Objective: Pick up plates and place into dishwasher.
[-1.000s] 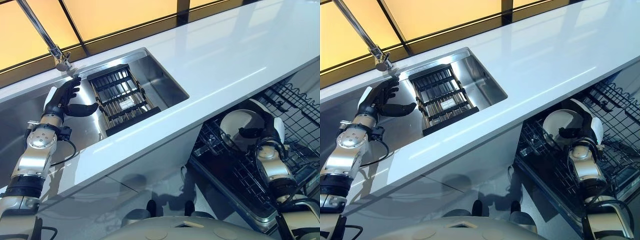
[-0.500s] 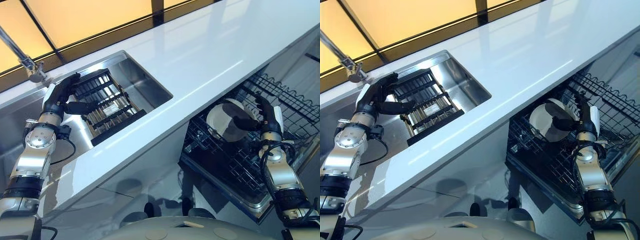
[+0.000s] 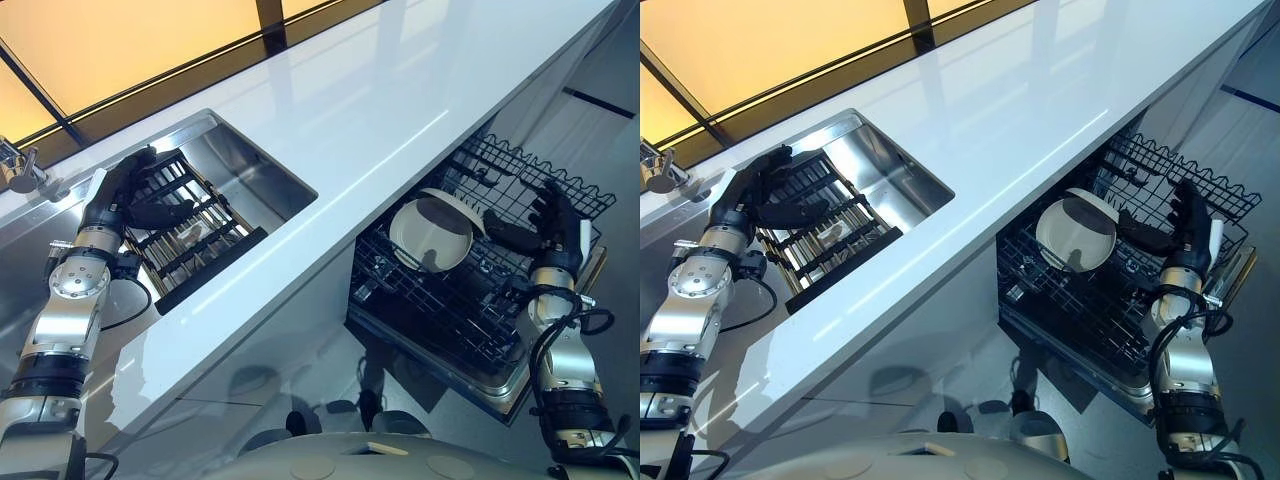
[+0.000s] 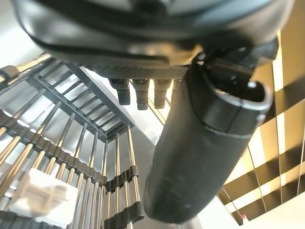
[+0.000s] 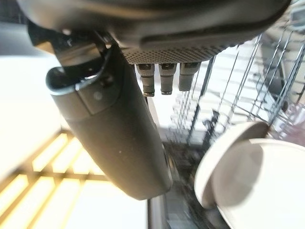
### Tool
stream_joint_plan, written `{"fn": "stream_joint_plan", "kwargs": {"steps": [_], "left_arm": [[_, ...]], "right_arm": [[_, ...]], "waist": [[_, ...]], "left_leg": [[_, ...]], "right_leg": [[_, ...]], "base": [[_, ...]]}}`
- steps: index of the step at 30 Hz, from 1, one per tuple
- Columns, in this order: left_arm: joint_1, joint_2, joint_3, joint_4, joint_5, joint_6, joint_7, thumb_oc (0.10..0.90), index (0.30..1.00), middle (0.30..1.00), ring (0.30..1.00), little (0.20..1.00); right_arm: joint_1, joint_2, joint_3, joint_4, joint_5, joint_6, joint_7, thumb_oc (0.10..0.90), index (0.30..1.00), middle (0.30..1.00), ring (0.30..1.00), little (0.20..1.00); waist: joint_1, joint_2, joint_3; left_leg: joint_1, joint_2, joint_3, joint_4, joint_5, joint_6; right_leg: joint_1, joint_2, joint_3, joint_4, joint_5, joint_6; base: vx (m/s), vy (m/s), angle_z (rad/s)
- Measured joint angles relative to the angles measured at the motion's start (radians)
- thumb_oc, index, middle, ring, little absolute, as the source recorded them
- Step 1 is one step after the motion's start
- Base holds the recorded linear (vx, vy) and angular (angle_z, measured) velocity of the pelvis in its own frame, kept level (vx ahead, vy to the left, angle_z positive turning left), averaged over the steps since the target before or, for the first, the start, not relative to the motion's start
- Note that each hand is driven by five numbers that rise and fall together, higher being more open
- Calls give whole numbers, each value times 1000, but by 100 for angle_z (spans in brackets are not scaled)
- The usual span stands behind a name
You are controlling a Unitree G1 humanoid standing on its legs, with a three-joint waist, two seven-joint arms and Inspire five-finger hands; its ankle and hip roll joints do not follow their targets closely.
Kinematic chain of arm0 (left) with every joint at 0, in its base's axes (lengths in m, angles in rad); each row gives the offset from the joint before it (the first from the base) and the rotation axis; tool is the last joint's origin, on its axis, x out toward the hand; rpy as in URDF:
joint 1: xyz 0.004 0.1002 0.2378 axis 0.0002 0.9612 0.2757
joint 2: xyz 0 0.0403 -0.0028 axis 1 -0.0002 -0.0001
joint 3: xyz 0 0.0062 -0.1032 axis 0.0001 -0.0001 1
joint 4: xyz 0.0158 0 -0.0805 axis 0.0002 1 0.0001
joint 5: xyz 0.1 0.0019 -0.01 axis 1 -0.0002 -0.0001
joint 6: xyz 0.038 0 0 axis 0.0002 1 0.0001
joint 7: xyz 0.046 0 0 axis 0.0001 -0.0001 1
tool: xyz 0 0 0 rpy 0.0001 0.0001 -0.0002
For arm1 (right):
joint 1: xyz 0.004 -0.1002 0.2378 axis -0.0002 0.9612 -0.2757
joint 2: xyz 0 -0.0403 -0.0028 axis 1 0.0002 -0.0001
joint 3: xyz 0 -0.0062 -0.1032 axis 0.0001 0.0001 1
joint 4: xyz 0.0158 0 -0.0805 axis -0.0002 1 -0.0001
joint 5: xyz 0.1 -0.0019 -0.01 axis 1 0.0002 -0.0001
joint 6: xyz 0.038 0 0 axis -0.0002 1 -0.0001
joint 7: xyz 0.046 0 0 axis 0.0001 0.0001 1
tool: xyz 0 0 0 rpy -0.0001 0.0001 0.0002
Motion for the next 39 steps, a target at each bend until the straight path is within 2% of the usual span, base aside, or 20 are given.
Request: {"fn": "stream_joint_plan", "kwargs": {"steps": [3,8,14,19,25,29,34,39], "left_arm": [[0,0,0,0,0,0,0,800,900,900,900,900],[0,0,-1,0,-4,0,1,800,900,900,900,900],[0,0,-2,1,-30,2,16,800,900,900,900,900],[0,0,-3,9,-46,2,34,800,900,900,900,900],[2,0,-5,12,-82,14,40,800,900,900,900,900],[4,1,-8,14,-89,13,41,800,900,900,900,900],[4,1,-36,15,-118,13,46,800,900,900,900,900],[4,1,-43,15,-118,14,52,800,900,900,900,900]], "right_arm": [[0,14,-18,67,42,-30,-49,800,900,900,900,900],[2,17,-20,220,114,-24,-48,800,900,900,900,900],[9,19,5,341,208,-33,-73,800,900,900,900,900],[-24,22,-4,433,249,-143,-188,800,900,900,900,900],[-66,8,-36,521,281,-188,-219,800,900,900,900,900],[-127,-25,-69,609,349,-232,-252,800,900,900,900,900],[-157,-29,-68,616,281,-245,-399,800,900,900,900,900],[-156,-34,-63,624,246,-223,-394,800,900,900,900,900]], "waist": [[-1,1,0],[2,14,1],[17,51,1],[29,85,4],[40,96,8],[48,113,17],[64,139,31],[70,157,46]], "left_leg": [[0,-1,1,1,0,0],[-7,0,-11,0,1,0],[-16,-2,-35,3,3,0],[-41,-7,-62,3,12,1],[-54,-7,-86,3,22,-2],[-78,-9,-95,3,33,-2],[-84,-8,-114,3,39,-5],[-87,-10,-116,3,40,-5]], "right_leg": [[0,-2,4,0,3,-5],[-1,-5,-11,0,3,-5],[-1,-8,-27,0,3,-6],[-14,-15,-47,-4,3,-6],[-18,-16,-71,-4,2,-5],[-38,-18,-78,-4,2,-5],[-37,-18,-96,-3,3,-6],[-40,-18,-97,1,2,-5]], "base": [[8,-9,-1],[27,-38,7],[13,-37,10],[11,-12,14],[24,-13,13],[-22,-13,6],[14,-6,11],[0,0,1]]}}
